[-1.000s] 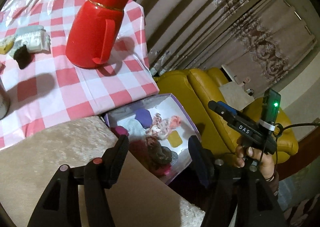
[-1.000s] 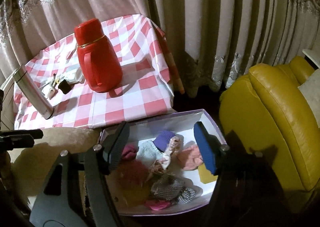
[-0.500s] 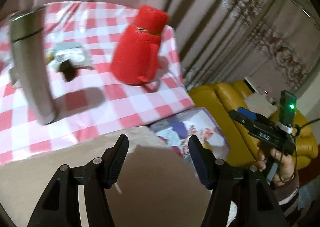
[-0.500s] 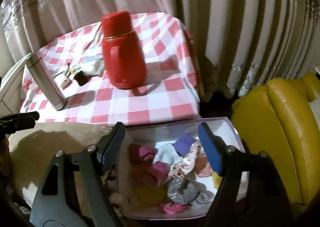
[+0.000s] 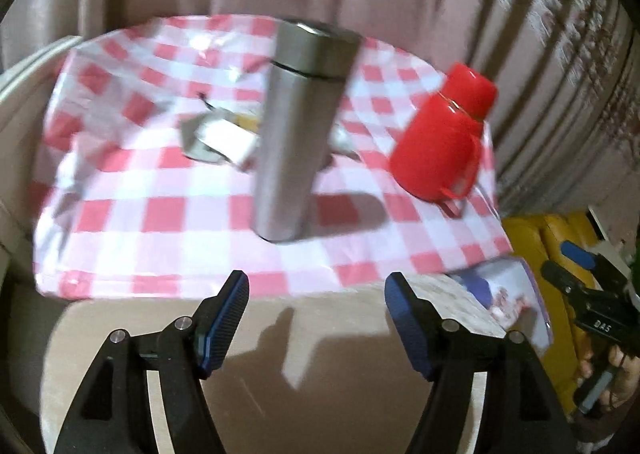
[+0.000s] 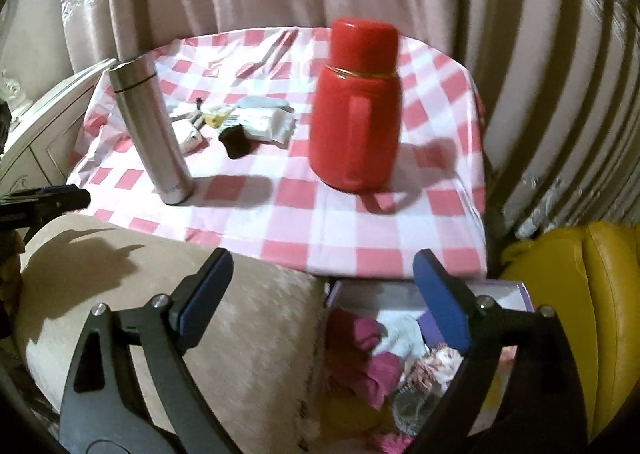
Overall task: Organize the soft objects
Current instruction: 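Move both tools back over the table and grasp the white packet with the left tool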
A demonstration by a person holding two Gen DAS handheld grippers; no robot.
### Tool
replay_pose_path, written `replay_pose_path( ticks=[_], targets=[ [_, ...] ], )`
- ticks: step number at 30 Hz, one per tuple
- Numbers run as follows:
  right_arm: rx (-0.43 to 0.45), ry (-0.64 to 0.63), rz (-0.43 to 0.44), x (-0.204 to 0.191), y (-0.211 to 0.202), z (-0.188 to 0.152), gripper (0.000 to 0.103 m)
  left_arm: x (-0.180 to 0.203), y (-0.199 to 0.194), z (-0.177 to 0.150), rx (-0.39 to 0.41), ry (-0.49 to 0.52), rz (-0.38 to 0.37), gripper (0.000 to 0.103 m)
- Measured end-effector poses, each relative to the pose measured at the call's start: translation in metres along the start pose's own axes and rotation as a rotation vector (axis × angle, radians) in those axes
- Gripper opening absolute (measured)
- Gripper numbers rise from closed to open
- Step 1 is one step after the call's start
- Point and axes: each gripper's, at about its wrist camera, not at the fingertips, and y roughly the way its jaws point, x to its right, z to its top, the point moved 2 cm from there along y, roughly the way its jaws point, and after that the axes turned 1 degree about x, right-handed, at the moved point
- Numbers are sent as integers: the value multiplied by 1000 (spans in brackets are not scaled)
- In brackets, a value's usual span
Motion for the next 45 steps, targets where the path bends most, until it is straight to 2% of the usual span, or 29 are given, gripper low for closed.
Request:
replay_pose_path(
  ticks=[2,7,12,17,29,33,38,40,41,42,45],
  targets=[
    [6,-38,-44,-11,4,8,96,-16,-5,4,30,-13,40,72],
    [72,-81,-70,-30,13,28,96,-53,-15,15,98,-42,112,72],
    [47,-80,-39,-41,41,47,97,-77,-10,24,85,-61,160,72],
    [7,-81,54,-54,71,58,97,-98,4,32,66,-90,129,72],
    [-19,-126,108,-77,135,80,97,-129,53,68,24,-99,120,71],
    [-36,-130,136,-81,153,87,97,-134,75,82,4,-59,100,71],
    [-57,-140,154,-87,179,93,97,-127,103,97,-21,62,69,72],
    [-69,-143,168,-89,188,94,96,-127,113,102,-28,100,66,76],
    [-75,-146,174,-90,194,95,97,-126,119,105,-30,126,60,83],
    [-77,-147,177,-91,198,95,97,-125,123,107,-33,148,51,87],
    [-92,-155,191,-93,214,95,96,-120,139,114,-51,236,22,89]
  ],
)
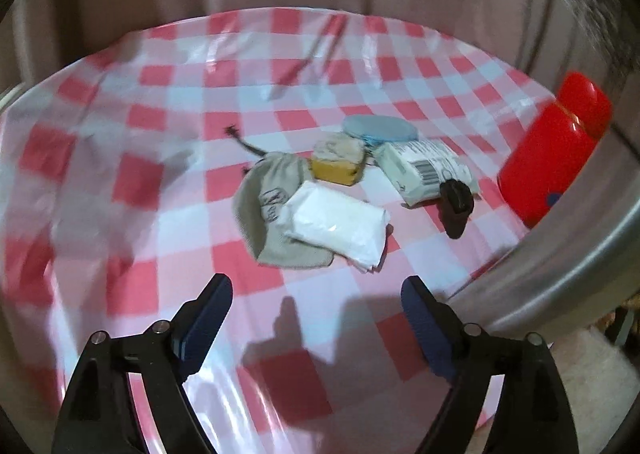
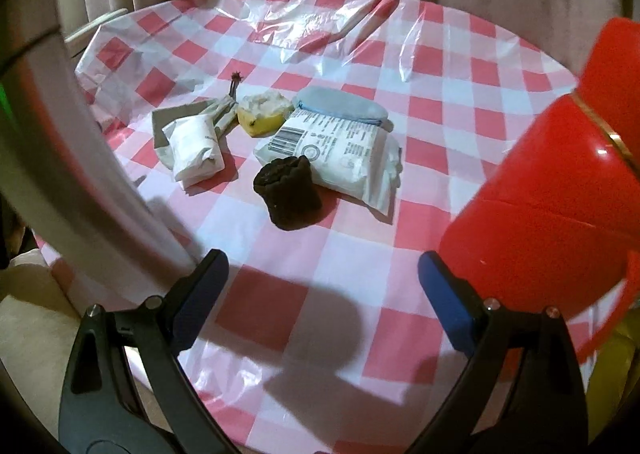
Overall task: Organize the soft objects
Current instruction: 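Move both tools back over the table and grasp the white packet with the left tool, then carry the white packet and brown glove over the white box and open both tools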
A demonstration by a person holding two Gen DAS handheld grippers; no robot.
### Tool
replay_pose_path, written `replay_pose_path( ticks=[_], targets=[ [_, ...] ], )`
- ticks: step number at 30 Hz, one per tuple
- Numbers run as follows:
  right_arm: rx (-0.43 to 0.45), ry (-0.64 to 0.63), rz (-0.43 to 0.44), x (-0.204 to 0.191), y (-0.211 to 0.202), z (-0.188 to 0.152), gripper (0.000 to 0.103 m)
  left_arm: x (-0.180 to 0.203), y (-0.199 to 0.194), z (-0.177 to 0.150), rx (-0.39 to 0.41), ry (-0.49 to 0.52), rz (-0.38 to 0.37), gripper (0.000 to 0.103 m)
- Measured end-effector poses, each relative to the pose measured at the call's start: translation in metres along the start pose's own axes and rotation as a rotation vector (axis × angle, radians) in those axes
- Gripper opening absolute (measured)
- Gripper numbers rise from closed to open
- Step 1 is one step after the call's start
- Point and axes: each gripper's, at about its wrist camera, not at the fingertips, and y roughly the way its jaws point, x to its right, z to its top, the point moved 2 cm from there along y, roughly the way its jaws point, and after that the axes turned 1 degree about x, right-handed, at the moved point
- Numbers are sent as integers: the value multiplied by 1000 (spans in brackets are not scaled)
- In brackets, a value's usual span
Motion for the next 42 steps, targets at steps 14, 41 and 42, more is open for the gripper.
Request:
replay_pose_path(
  ticks=[14,41,42],
  targets=[
    [-25,-55,42,-2,56,22,96,11,65,36,-79,218,-90,101],
    [-44,-37,126,-12,71,19,31,10,72,32,-80,164,-63,82],
    [-40,-31,122,-10,68,19,30,9,68,32,-74,156,-62,82]
  ],
)
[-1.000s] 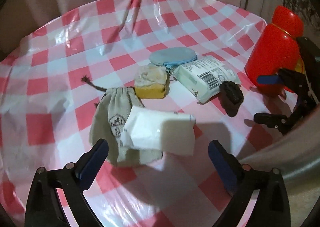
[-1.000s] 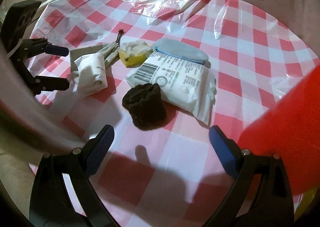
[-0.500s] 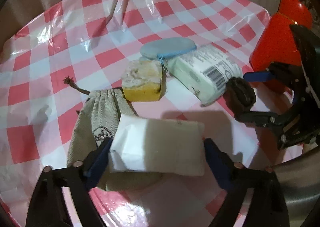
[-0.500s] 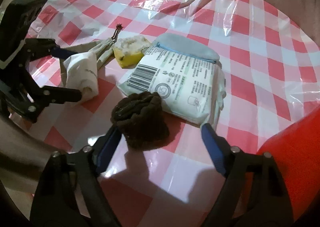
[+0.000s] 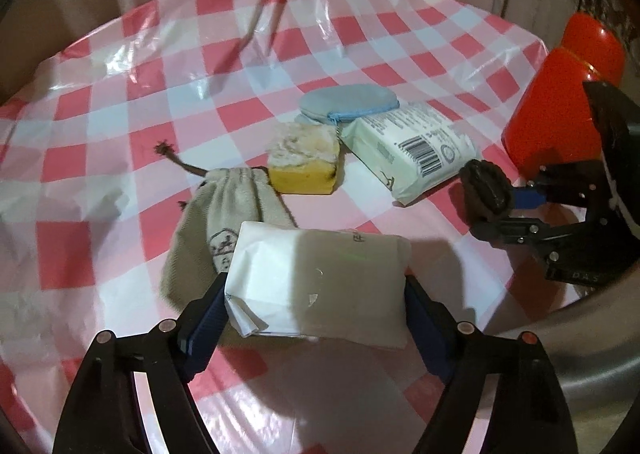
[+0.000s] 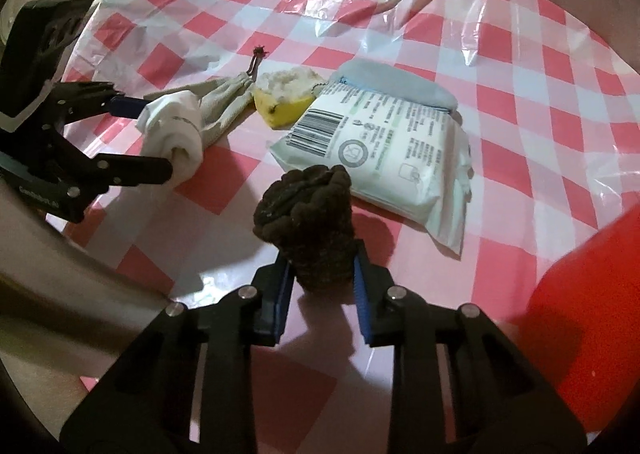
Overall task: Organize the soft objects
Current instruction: 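Carry the white packet and brown glove over the white box and open both tools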
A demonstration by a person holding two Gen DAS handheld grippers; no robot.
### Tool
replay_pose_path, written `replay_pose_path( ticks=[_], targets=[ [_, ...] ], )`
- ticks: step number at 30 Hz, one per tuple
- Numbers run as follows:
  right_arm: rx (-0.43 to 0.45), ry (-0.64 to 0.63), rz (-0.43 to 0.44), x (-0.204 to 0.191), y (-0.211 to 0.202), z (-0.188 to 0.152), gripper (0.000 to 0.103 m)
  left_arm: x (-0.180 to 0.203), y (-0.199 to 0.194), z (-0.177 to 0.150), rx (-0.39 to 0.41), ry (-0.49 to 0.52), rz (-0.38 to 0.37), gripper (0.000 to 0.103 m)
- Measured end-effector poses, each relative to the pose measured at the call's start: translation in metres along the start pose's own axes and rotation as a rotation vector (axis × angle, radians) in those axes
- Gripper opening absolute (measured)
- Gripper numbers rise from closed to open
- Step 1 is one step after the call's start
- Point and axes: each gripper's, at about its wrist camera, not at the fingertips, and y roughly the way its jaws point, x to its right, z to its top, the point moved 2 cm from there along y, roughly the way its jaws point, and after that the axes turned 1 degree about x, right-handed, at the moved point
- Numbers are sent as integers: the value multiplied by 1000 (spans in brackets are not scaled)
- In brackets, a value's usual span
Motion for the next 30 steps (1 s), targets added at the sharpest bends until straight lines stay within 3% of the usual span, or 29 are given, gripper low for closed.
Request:
replay_pose_path(
  ticks=[19,30],
  targets=[
    [54,41,-86,-8,-77,-30,29,0,-74,-57,58,-183,102,82],
    [69,77,-135,-16,-128,-62,29,39,-131,-97,102,-205,107,82]
  ],
)
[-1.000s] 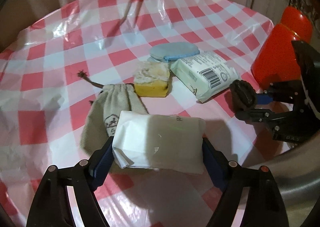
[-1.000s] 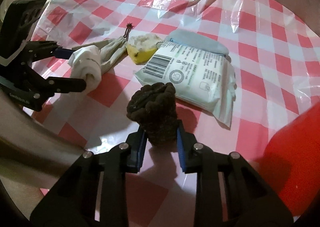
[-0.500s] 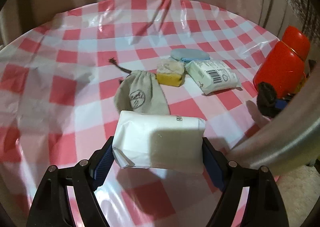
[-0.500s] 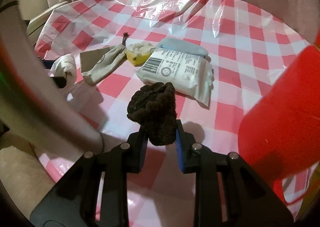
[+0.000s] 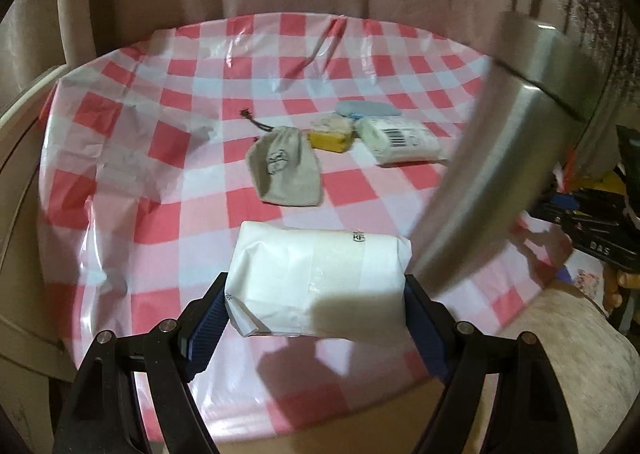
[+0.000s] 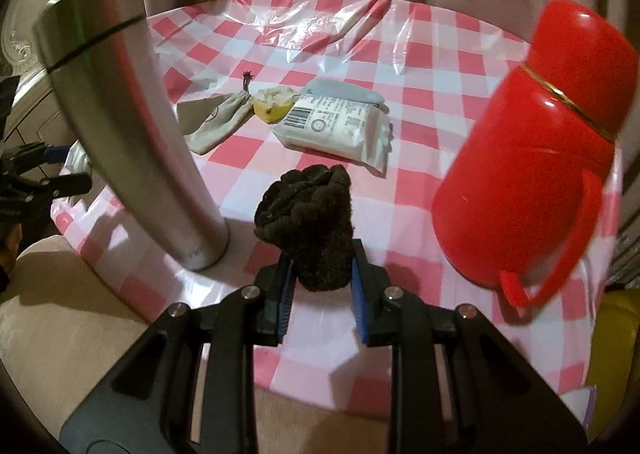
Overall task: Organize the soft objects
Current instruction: 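Carry the white packet and brown glove over the white box and open both tools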
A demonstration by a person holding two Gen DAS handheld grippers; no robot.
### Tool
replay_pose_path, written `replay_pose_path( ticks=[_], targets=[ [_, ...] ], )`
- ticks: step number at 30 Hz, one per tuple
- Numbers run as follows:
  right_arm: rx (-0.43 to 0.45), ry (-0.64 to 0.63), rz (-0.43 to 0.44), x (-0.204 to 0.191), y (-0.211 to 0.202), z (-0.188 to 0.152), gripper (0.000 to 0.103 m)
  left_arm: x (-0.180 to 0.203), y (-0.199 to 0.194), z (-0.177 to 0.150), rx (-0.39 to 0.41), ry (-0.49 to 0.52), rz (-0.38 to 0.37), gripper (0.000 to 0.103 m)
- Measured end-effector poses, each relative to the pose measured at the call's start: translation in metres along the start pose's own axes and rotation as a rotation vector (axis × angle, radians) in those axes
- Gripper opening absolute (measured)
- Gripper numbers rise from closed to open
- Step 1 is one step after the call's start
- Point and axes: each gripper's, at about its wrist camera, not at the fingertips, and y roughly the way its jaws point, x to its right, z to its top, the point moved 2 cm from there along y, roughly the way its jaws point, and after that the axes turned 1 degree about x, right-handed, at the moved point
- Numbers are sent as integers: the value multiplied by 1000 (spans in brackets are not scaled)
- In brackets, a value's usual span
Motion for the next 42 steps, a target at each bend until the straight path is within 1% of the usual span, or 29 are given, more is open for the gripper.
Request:
replay_pose_path(
  ticks=[8,13,20,30,35,38,42],
  targets=[
    [23,54,-27,13,-43,-27,29,43,-45,-11,53,44,-54,82],
    [32,103,-58,32,-70,-46,29,81,-58,-14,68,100,-108,82],
    [33,179,-127,72,-104,-81,29,137,-63,-8,82,194,-172,82],
    [15,328,-283,153,-156,-137,29,232,-56,-1,74,324,-279,82],
    [3,377,-350,180,-175,-162,29,280,-49,2,58,391,-337,82],
    [4,408,-391,194,-186,-173,29,303,-45,4,50,422,-359,82],
    [10,443,-415,208,-196,-181,30,337,-39,7,32,459,-395,82]
  ],
)
